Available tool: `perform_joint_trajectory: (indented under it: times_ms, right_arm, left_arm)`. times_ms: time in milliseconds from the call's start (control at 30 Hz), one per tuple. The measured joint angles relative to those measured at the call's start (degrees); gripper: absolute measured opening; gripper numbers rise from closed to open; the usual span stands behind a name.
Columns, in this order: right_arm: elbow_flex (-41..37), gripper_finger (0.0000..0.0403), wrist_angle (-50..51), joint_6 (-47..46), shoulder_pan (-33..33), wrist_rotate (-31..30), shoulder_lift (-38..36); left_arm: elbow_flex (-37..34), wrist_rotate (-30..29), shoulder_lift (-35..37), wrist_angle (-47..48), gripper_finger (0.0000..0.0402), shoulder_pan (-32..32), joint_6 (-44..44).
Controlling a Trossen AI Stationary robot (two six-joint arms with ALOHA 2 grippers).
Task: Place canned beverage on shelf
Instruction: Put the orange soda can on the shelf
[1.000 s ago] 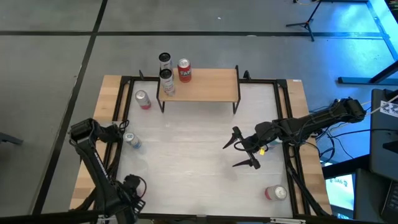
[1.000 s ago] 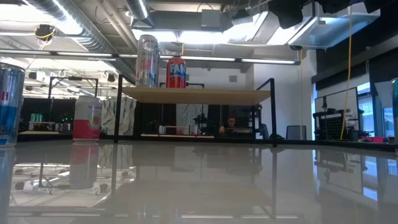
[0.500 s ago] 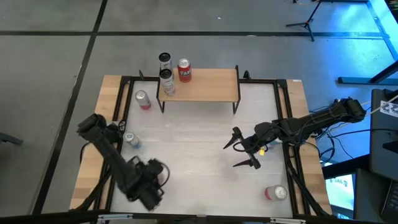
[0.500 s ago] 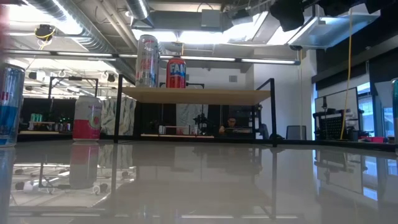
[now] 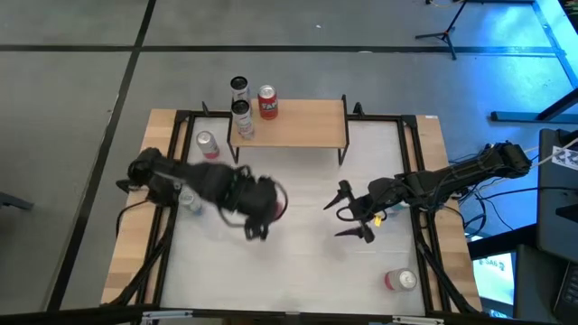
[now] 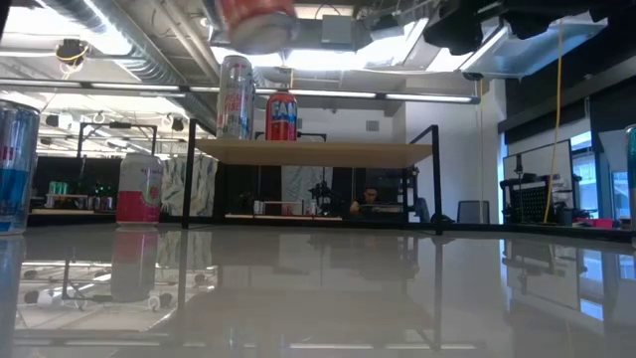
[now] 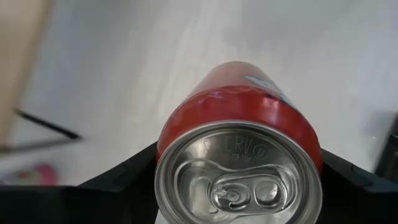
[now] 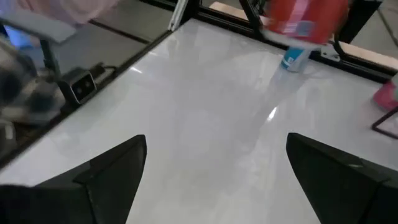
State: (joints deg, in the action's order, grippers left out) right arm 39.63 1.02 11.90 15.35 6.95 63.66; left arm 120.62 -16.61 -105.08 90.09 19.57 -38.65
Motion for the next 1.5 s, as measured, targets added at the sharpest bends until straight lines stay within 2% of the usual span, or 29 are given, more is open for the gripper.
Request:
perform_joint_trajectory:
  times_ms: [300,533,733,933,1500]
  right_arm:
    - [0.01,0.0381,0.02,2.56,0.0,-4.86,0.0]
    - [-0.01,0.0381,-0.04,2.56,0.0,-7.82,0.0]
    - [-0.01,0.0381,-0.11,1.99,0.0,-9.01,0.0]
    - [-0.01,0.0381,-0.37,1.9,0.0,-9.08,0.0]
    - [-0.01,0.0381,0.03,1.88,0.0,-9.0,0.0]
  left_arm:
    - [7.65,1.12,0.0,0.04,0.028,-14.94,22.91]
    - [12.17,1.38,0.0,0.04,0.0281,-24.38,35.33]
    - [12.78,6.17,-0.41,0.02,0.0281,-32.0,40.3]
    - [12.78,7.07,-3.0,-0.06,0.0281,-36.35,45.03]
    - [11.82,6.75,-10.38,-0.22,0.0282,-41.55,49.49]
